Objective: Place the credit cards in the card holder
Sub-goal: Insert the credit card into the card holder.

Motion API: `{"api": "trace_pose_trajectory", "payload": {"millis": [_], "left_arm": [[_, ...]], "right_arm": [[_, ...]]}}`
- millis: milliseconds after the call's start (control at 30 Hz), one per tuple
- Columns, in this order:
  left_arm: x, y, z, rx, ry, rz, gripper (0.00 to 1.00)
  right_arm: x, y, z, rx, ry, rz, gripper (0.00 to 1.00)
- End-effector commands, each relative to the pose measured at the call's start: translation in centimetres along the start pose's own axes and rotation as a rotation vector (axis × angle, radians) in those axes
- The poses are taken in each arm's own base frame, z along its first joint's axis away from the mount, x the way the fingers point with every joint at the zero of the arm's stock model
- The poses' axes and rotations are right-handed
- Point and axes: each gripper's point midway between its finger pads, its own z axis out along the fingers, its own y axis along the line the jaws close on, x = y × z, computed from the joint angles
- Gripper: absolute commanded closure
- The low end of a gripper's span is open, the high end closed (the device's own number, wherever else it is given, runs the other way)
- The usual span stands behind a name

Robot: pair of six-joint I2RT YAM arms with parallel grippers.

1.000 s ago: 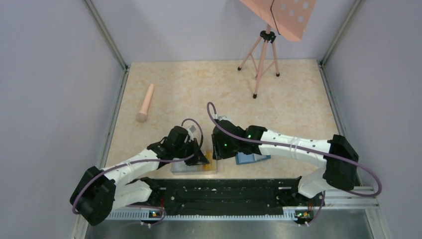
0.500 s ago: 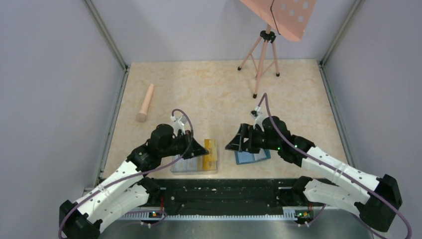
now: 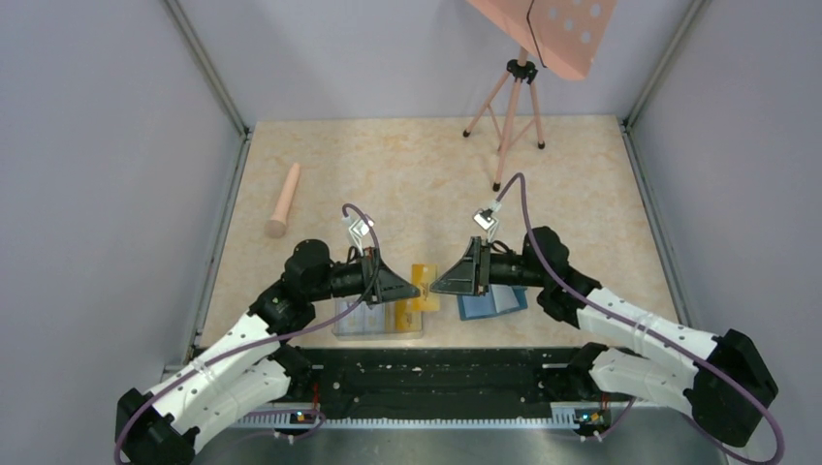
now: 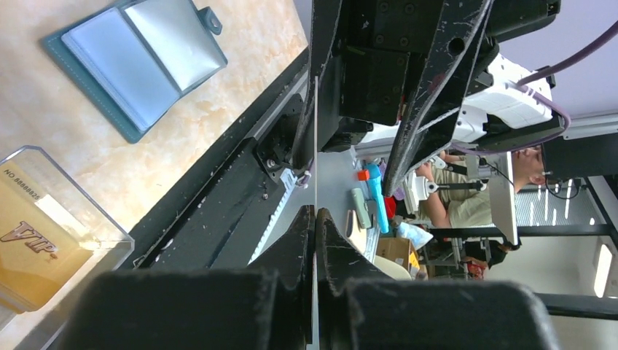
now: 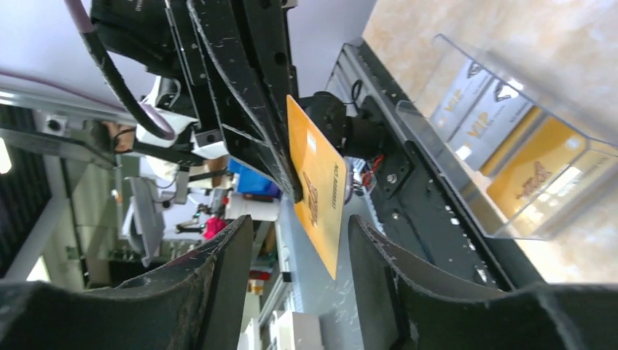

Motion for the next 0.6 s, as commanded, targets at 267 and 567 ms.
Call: {"api": "trace_pose_trajectory", "payload": {"millis": [267, 567], "left_arm": [[-0.2, -1.0, 0.1, 0.058, -0.011, 0.029, 0.98], [-0.7, 2.5, 1.1, -0.109, -0.011, -0.012, 0.52]], "right_arm": [[-0.6, 4.1, 0.5, -0.186, 0.05, -0.046, 1.0], [-1.9, -2.0, -0.5, 0.177, 0.026, -0.048, 1.0]]}}
